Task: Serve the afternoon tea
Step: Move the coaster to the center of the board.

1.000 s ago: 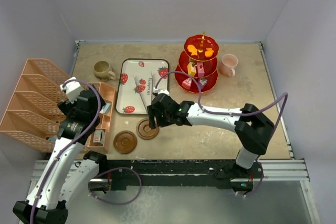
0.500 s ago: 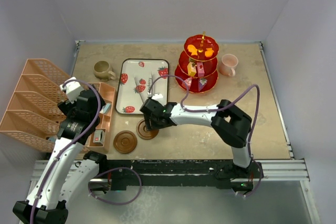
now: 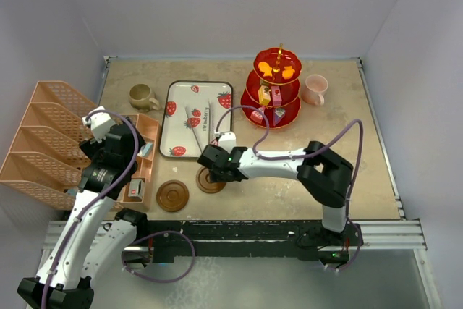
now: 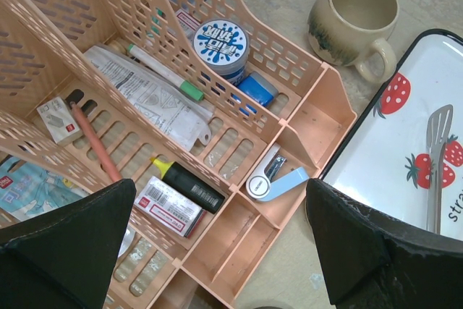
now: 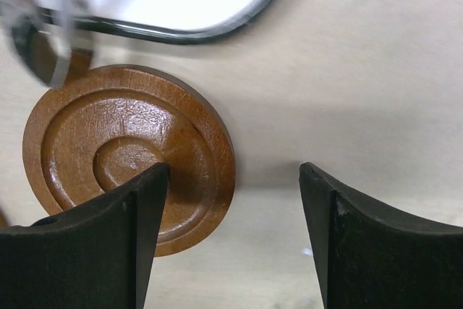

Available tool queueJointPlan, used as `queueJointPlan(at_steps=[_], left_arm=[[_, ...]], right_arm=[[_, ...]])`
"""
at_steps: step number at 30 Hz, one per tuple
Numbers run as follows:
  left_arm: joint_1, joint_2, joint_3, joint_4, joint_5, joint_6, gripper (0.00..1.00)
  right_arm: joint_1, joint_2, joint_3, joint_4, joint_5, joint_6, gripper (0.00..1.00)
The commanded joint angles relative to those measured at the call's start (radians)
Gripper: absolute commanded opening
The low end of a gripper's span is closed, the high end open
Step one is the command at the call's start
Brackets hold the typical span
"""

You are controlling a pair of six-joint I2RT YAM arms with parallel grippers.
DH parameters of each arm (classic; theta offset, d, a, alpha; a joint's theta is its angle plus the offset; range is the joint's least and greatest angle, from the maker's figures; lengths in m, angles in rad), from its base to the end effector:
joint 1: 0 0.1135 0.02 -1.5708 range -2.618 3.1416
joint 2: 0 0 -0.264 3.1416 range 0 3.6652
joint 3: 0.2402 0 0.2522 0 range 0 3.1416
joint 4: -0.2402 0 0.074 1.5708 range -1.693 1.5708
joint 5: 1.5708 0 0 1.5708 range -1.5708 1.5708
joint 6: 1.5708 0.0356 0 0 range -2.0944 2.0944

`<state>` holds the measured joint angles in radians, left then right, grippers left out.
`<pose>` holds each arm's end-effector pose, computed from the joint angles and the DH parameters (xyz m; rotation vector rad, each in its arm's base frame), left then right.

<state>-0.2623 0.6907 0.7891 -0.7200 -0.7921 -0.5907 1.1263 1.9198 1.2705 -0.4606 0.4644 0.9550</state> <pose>0.1368 -0.0105 0.3078 -0.7367 1.8673 0.3300 0.1816 0.3441 0.1665 -0.0759 2.5105 0.2077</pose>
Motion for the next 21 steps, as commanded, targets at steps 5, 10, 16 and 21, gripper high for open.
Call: queueJointPlan(at_steps=[5, 10, 16, 21], left_arm=[[0.000, -0.006, 0.027, 0.028, -0.004, 0.000, 0.99], [0.001, -0.014, 0.025, 0.026, -0.008, -0.003, 0.99], [0.000, -0.011, 0.024, 0.031, 0.003, 0.002, 0.99], [0.000, -0.011, 0.024, 0.031, 0.006, 0.005, 0.99]], right_arm=[[-0.090, -0.121, -0.305, -0.076, 0.017, 0.030, 0.75], [-0.234, -0.231, -0.444, 0.005, -0.005, -0.020, 0.75], [-0.335, -0.253, -0.424, 0.072, -0.025, -0.093, 0.76], [-0.345, -0.215, -0.250, -0.013, 0.005, -0.124, 0.76]])
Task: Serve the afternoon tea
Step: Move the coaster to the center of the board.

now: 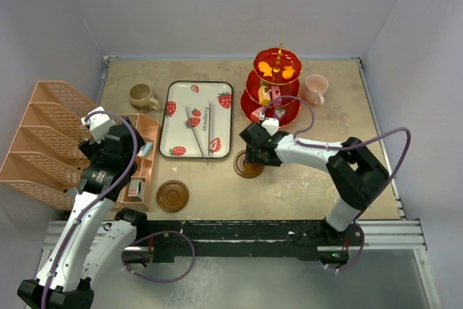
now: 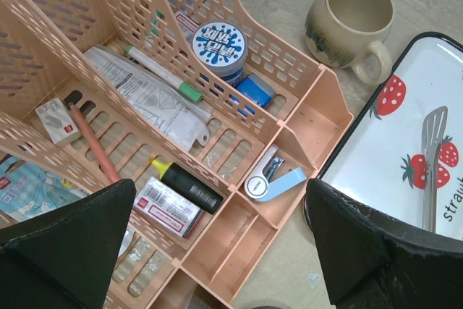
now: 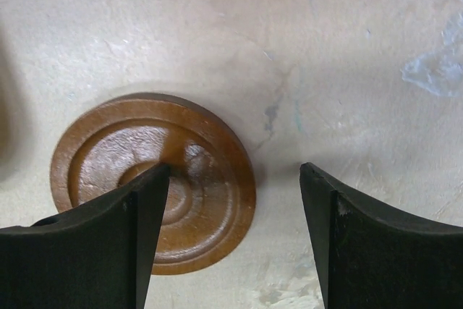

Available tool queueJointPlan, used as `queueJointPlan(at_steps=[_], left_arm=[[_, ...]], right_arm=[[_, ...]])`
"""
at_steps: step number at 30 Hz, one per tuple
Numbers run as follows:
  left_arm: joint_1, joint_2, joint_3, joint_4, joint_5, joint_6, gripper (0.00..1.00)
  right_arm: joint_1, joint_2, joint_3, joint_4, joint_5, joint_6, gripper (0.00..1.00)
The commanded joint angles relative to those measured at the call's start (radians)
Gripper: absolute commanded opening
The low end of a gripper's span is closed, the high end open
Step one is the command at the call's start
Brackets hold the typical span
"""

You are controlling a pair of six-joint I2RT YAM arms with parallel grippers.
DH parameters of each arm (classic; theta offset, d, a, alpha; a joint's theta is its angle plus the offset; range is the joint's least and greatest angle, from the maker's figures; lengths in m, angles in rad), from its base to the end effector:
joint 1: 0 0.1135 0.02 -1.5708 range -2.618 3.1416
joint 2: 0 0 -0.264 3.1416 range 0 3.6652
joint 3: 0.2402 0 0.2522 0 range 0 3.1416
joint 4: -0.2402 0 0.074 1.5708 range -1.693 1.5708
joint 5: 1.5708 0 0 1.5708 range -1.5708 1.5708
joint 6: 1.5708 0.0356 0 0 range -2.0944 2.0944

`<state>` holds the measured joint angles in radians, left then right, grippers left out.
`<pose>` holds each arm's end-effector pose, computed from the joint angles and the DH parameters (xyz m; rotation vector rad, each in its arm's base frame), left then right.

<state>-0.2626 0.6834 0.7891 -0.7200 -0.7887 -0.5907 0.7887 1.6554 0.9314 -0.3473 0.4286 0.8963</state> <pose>0.1355 -0.0103 0.3086 -0.7366 1.8632 0.3218 0.2336 0.2141 0.1659 0.2725 2.4842 0.1135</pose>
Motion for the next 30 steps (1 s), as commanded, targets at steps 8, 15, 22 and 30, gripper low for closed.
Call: queueJointPlan(at_steps=[8, 15, 22, 30], left_arm=[[0.001, -0.009, 0.021, 0.040, 0.008, 0.012, 0.99], [0.000, -0.011, 0.023, 0.035, -0.001, 0.006, 0.99], [0.001, -0.030, 0.030, 0.011, -0.078, -0.029, 0.99], [0.000, -0.052, 0.033, -0.007, -0.123, -0.049, 0.99]], right_arm=[[0.058, -0.117, 0.247, -0.261, 0.055, -0.111, 0.76], [0.298, -0.220, 0.094, 0.094, -0.272, -0.054, 0.73], [0.535, 0.110, 0.355, -0.002, -0.091, 0.106, 0.75], [0.586, 0.304, 0.505, -0.039, -0.046, 0.213, 0.75]])
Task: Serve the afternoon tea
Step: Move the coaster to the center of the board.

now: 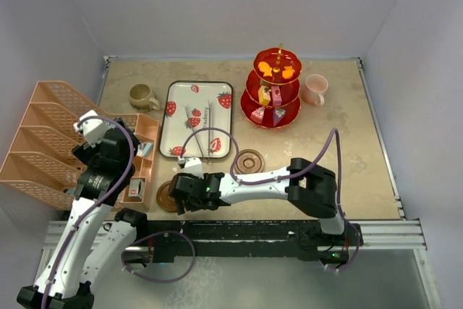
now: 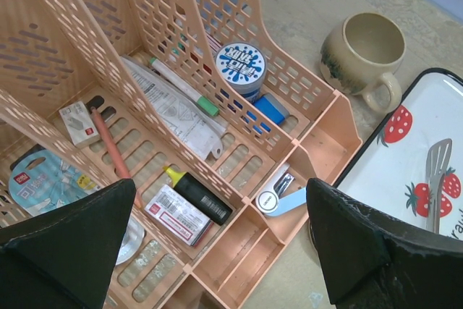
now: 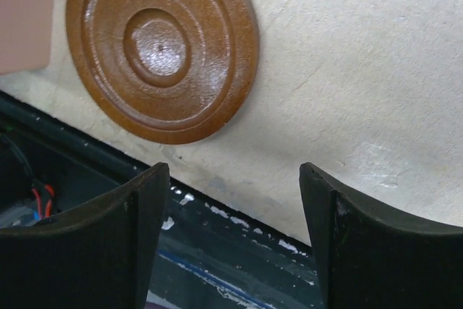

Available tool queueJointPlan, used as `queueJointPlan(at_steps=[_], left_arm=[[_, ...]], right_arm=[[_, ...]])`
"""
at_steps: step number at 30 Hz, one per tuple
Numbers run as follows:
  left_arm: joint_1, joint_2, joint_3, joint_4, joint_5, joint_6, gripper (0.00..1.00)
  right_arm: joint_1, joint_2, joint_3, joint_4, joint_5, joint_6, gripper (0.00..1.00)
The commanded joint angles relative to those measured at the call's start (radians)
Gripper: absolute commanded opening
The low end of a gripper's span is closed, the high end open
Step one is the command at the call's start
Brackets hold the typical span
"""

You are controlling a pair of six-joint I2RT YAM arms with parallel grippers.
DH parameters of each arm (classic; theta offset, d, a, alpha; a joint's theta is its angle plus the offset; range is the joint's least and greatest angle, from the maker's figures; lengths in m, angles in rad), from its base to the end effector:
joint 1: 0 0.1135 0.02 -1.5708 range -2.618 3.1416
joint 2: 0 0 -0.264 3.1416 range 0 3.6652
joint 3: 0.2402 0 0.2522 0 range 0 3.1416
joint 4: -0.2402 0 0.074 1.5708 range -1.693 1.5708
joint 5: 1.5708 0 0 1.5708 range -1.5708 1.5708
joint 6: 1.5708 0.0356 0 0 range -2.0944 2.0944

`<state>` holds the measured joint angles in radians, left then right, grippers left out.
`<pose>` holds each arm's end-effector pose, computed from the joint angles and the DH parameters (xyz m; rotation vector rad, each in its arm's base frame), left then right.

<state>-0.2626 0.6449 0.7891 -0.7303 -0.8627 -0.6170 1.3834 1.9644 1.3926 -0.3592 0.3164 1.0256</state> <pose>0.1265 -0.0060 0.3130 -0.7960 1.7862 0.3571 0.0899 0.4146 0.1887 -0.3213 2.5344 0.6433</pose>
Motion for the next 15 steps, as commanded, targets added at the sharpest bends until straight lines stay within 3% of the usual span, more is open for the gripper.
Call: queueJointPlan(at_steps=[1, 15], left_arm=[[0.001, -0.015, 0.033, 0.003, -0.049, -0.024, 0.99], [0.002, -0.018, 0.034, -0.004, -0.062, -0.030, 0.99]], right_arm=[[-0.009, 0.004, 0.050, -0.040, 0.067, 0.099, 0.75], [-0.041, 0.200, 0.298, -0.209, 0.118, 0.061, 0.76]])
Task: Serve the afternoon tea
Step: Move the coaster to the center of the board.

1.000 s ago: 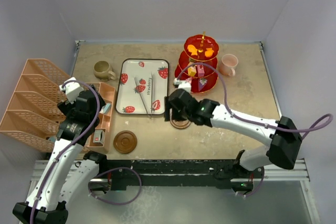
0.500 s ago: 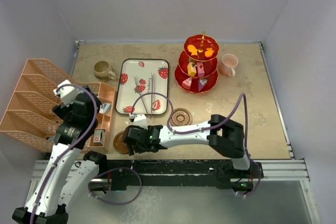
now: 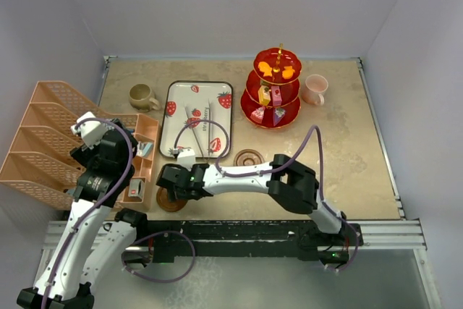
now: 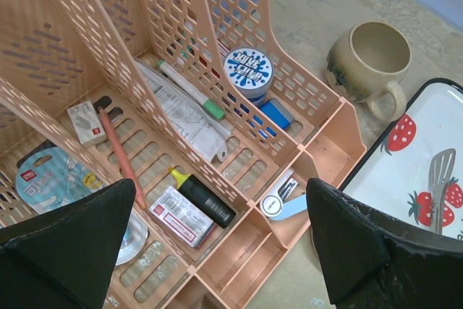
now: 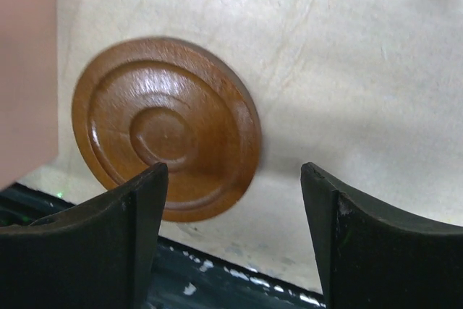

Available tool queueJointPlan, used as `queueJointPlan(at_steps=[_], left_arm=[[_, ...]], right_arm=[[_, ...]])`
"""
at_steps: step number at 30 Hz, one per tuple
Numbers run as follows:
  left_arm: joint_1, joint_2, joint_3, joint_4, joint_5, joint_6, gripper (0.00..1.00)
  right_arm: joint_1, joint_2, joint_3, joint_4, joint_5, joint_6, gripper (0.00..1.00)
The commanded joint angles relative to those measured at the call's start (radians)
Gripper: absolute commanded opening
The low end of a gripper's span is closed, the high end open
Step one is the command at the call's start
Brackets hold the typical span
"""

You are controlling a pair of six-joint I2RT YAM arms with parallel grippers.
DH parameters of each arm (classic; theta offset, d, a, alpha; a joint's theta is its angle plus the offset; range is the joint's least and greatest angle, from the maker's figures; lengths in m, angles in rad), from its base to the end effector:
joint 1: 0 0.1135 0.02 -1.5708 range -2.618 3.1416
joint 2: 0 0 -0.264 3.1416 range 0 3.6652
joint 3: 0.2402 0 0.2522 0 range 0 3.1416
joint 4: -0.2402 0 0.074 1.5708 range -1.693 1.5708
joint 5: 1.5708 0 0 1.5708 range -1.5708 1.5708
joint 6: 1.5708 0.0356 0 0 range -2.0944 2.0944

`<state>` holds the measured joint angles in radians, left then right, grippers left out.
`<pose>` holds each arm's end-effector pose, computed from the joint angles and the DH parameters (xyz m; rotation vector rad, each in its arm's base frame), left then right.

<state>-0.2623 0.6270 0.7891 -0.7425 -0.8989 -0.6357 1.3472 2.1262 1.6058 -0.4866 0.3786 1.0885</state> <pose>0.1219 -0.0039 0.3144 -0.8279 1.7514 0.3752 0.1146 0.4445 0.1776 -0.1886 2.5470 0.5241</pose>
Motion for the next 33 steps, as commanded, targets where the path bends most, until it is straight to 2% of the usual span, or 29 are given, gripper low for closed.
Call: queueJointPlan(at_steps=[1, 5, 9, 17, 21, 25, 28, 33], left_arm=[[0.000, 0.002, 0.034, 0.008, -0.026, -0.011, 0.99], [0.000, -0.010, 0.037, 0.000, -0.030, -0.011, 0.99], [0.000, -0.022, 0.033, 0.003, -0.032, -0.010, 0.99], [0.000, 0.000, 0.029, 0.020, 0.002, 0.005, 0.99], [0.000, 0.023, 0.031, 0.023, 0.021, 0.014, 0.99], [0.001, 0.021, 0.028, 0.027, 0.025, 0.017, 0.99], [0.000, 0.016, 0.030, 0.024, 0.022, 0.018, 0.99], [0.000, 0.012, 0.025, 0.028, 0.023, 0.019, 0.99]], right_arm=[[-0.005, 0.057, 0.107, -0.122, 0.077, 0.016, 0.76], [-0.015, 0.066, 0.036, -0.094, 0.077, -0.009, 0.76], [-0.020, 0.056, -0.021, -0.164, 0.109, 0.043, 0.75], [-0.019, -0.136, -0.349, -0.214, 0.135, 0.182, 0.71], [-0.017, -0.215, -0.455, -0.247, 0.139, 0.212, 0.70], [-0.018, -0.269, -0.554, -0.218, 0.079, 0.211, 0.71], [-0.022, -0.302, -0.636, -0.257, 0.083, 0.274, 0.71], [-0.120, -0.464, -0.857, -0.181, 0.023, 0.309, 0.70]])
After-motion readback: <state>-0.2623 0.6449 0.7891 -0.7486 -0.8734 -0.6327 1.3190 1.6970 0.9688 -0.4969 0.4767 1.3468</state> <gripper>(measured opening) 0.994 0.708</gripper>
